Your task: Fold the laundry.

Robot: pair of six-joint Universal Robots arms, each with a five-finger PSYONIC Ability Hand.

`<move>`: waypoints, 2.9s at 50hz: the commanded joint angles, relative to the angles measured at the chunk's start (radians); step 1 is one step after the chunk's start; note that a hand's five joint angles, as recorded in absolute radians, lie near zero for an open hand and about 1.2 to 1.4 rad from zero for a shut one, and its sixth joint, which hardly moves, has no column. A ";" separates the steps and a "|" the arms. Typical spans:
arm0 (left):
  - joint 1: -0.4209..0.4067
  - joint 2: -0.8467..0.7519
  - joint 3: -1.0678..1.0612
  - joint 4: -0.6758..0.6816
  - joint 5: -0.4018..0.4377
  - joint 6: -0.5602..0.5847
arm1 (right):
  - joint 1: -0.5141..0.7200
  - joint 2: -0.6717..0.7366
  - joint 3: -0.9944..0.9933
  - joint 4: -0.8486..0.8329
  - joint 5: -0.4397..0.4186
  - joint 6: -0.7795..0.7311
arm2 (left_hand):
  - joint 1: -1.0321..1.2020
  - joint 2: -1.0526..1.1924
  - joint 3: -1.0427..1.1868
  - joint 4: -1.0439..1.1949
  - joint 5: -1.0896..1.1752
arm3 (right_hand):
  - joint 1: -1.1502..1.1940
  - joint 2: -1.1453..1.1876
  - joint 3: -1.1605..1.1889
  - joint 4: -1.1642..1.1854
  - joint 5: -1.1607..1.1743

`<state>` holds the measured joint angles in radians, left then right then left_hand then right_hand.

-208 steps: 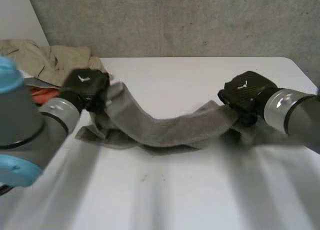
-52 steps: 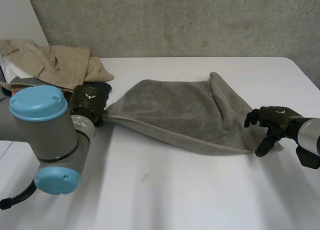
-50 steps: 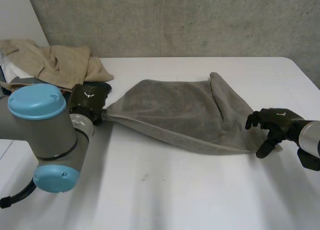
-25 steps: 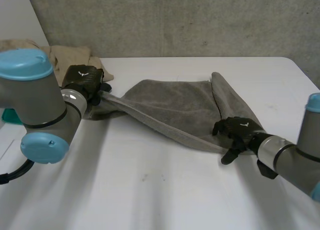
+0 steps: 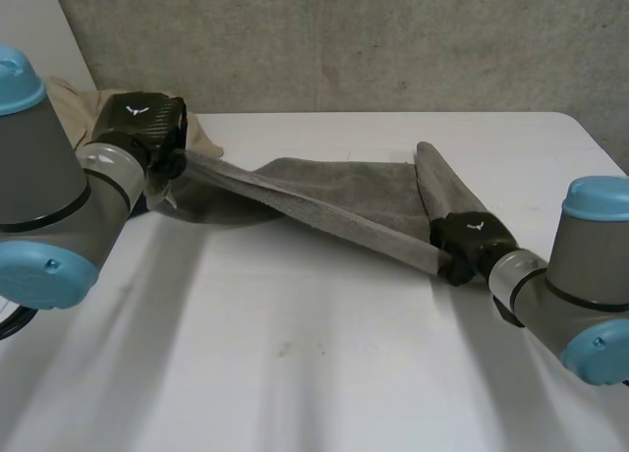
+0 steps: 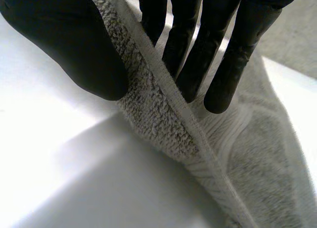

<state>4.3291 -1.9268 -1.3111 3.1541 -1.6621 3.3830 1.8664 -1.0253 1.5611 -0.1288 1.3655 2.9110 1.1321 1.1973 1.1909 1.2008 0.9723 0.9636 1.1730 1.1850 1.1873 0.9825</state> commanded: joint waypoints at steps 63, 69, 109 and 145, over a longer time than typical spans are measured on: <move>-0.016 -0.055 -0.439 0.583 0.055 0.262 | -0.012 -0.066 0.131 -0.224 0.070 -0.504 | 0.264 0.199 0.205 0.195 0.249 | 0.433 0.223 0.211 0.209 0.239; -0.008 -0.061 -0.430 0.583 0.053 0.257 | -0.039 -0.038 0.123 -0.206 0.070 -0.297 | 0.264 0.199 0.205 0.195 0.249 | -0.111 -0.320 -0.332 -0.335 -0.305; 0.063 0.014 -0.442 0.532 0.050 0.256 | -0.233 0.054 -0.042 0.103 -0.066 0.320 | 0.264 0.199 0.205 0.195 0.249 | -0.371 -0.580 -0.592 -0.594 -0.564; 0.060 0.090 -0.447 0.364 0.050 0.259 | -0.101 0.032 -0.185 0.101 0.139 0.269 | 0.264 0.199 0.205 0.195 0.249 | 0.433 0.223 0.211 0.209 0.239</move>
<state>4.3851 -1.8846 -1.7554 3.6059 -1.6133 3.6402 1.7741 -0.8904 1.3623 -0.0339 1.5160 3.2972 1.1321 1.1993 1.1936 1.2027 1.0077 0.9962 1.1775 1.1858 1.1874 0.9885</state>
